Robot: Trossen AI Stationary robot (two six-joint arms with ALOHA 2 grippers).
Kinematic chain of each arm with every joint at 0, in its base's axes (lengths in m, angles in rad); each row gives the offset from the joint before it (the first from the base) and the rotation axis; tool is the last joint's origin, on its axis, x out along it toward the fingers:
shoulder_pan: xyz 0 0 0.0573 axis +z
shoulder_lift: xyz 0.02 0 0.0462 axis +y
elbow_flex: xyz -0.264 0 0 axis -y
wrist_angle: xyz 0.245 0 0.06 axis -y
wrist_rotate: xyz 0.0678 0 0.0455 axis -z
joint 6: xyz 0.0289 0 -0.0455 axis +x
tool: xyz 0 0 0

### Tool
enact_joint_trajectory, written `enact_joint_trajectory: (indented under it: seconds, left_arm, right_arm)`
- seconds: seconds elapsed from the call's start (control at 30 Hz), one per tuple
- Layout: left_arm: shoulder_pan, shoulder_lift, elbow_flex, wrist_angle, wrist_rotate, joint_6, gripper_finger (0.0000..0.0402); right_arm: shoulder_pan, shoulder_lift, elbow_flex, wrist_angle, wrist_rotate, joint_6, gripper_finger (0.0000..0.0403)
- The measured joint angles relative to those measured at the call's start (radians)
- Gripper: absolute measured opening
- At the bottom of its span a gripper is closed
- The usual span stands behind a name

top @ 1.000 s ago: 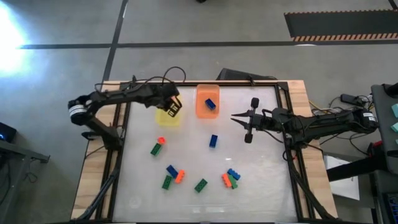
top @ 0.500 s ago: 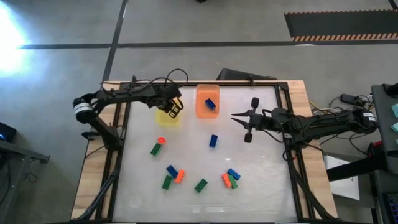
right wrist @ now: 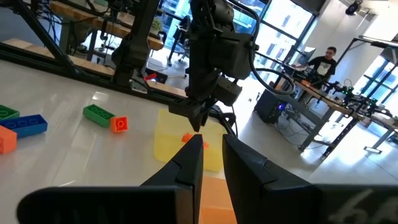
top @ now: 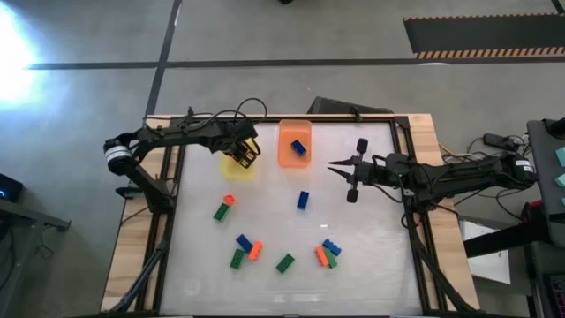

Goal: Sort & place blocks by color
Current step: Put the orange game piece into the yellow bin

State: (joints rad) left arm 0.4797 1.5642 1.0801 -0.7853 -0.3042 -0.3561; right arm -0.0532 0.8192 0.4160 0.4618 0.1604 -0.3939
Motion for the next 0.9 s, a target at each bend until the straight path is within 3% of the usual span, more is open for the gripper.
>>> enact_joint_trajectory:
  seconds: [0.2, 0.33, 0.9]
  left_arm:
    - [-0.003, -0.005, 0.004, -0.017, 0.010, -0.001, 0.0176]
    - [-0.039, -0.030, 0.050, -0.105, 0.087, -0.010, 0.0186]
    - [-0.438, -0.199, 0.073, -0.229, 0.116, -0.216, 0.0187]
  right_arm:
    - [0.000, 0.000, 0.000, 0.000, 0.000, 0.000, 0.0052]
    - [0.000, 0.000, 0.000, -0.001, -0.001, 0.000, 0.0052]
    - [0.000, 0.000, 0.000, -0.008, -0.002, 0.028, 0.0052]
